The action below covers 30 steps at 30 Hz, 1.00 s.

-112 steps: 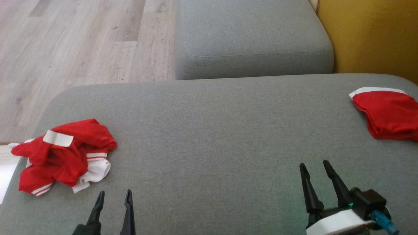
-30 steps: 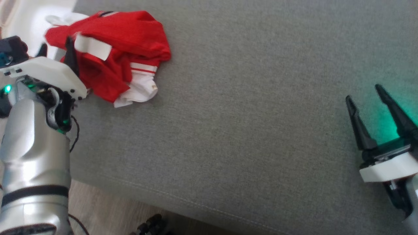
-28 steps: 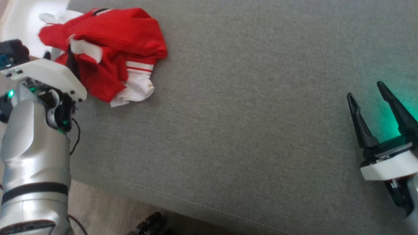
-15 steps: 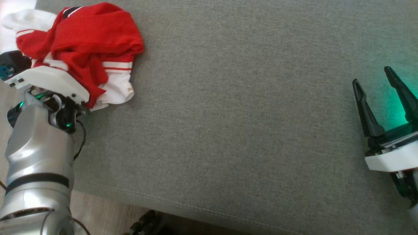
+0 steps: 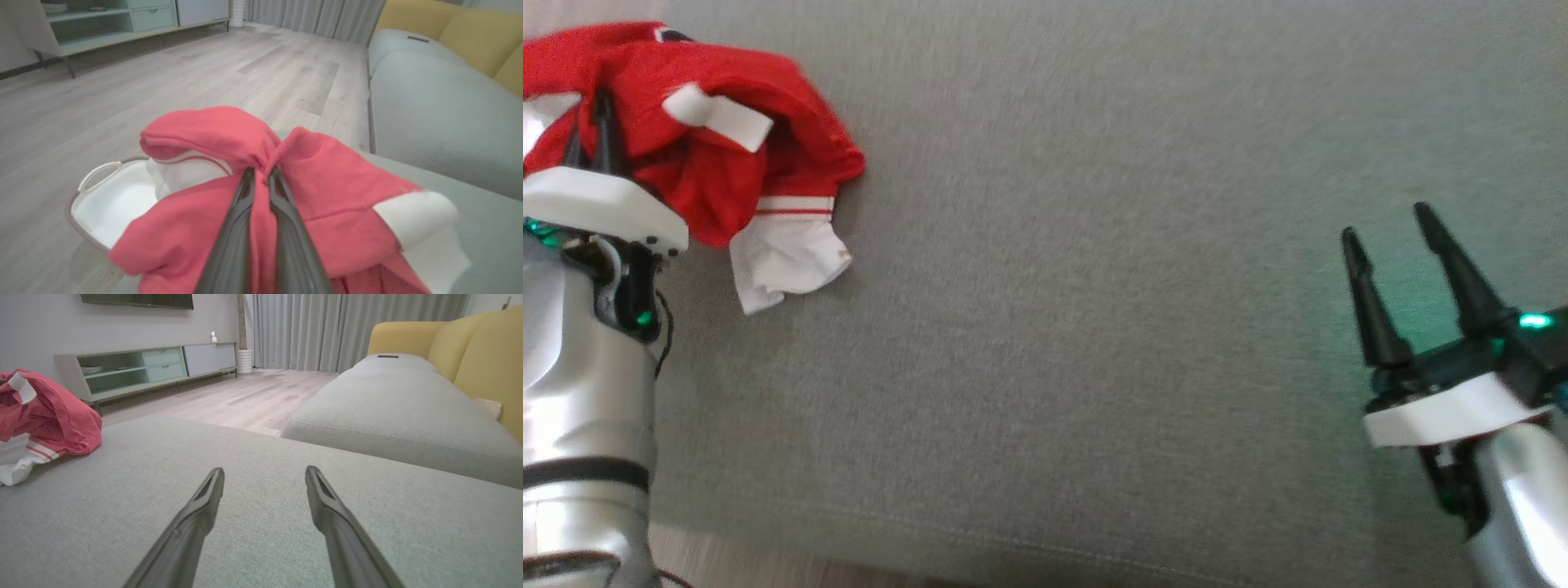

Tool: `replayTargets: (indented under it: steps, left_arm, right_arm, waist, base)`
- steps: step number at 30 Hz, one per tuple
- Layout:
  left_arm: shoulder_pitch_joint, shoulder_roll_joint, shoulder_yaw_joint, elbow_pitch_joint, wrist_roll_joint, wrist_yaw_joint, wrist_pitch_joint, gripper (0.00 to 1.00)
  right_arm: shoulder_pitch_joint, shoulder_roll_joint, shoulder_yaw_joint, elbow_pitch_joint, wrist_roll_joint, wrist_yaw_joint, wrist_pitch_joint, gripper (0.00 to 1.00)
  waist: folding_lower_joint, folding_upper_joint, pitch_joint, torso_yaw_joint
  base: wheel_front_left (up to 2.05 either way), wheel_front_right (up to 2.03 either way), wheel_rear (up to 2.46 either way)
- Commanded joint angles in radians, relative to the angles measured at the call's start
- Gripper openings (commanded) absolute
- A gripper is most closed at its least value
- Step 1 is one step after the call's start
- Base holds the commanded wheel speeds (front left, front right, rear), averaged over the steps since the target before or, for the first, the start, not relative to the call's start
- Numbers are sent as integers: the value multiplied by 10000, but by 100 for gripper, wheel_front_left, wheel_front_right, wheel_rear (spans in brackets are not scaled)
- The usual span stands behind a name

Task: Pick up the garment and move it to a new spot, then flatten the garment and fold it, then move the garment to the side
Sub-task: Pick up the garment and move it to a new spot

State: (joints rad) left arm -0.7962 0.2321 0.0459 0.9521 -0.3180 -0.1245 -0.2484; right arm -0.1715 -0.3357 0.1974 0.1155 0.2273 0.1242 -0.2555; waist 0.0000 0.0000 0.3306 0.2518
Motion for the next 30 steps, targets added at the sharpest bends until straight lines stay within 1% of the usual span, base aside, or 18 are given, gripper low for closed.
replayTargets:
  steps: [1, 6, 8, 11, 13, 17, 21, 24, 25, 26, 30]
  left_arm:
    - [55, 645, 62, -764, -49, -56, -127, 0]
    - [617, 1136, -862, -2459, -346, -59, -100, 0]
    - [776, 1253, -1220, -3173, -533, -59, 117, 0]
    - [1043, 1365, -1609, -4195, -732, -60, 580, 0]
    - [1184, 1321, -1845, -4800, -810, -60, 860, 0]
    - [1490, 931, -2309, -5767, -879, -23, 1333, 0]
    - [1684, 328, -2838, -6252, -855, 63, 1553, 0]
    - [1734, -155, -3168, -6138, -891, 97, 1525, 0]
    - [1734, -155, -3168, -6138, -891, 97, 1525, 0]
    - [1728, -327, -3253, -6026, -912, 111, 1467, 0]
    - [1677, -948, -3632, -5240, -889, 154, 1147, 0]
  right_arm:
    - [159, 140, 212, -208, -43, 65, -63, 100]
    - [313, 877, 370, -12, -92, 65, -63, 100]
    - [406, 1121, 366, 51, -100, 65, -63, 100]
    - [543, 1369, 405, 141, -126, 65, -63, 100]
    - [620, 1463, 411, 139, -163, 65, -63, 100]
    - [679, 1565, 397, 87, -213, 65, -63, 100]
    - [576, 1593, 388, 25, -216, 65, -63, 100]
    - [458, 1656, 349, -65, -237, 65, -63, 100]
    - [458, 1656, 349, -65, -237, 65, -63, 100]
    - [426, 1675, 317, -84, -267, 65, -63, 100]
    - [270, 1754, 330, -133, -295, 65, -63, 100]
  waist:
    - [0, 0, -1043, -501]
    - [0, 0, -2129, -1201]
    - [0, 0, -2456, -1519]
    - [0, 0, -2852, -2054]
    - [0, 0, -3020, -2392]
    - [0, 0, -3187, -3107]
    - [0, 0, -3114, -3773]
    - [0, 0, -2961, -4233]
    - [0, 0, -2961, -4233]
    - [0, 0, -2895, -4357]
    - [0, 0, -2481, -4802]
  base:
    - [0, 0, 0]
    - [0, 0, 0]
    - [0, 0, 0]
    - [0, 0, 0]
    - [0, 0, 0]
    - [0, 0, 0]
    - [0, 0, 0]
    - [0, 0, 0]
    - [0, 0, 0]
    - [0, 0, 0]
    - [0, 0, 0]
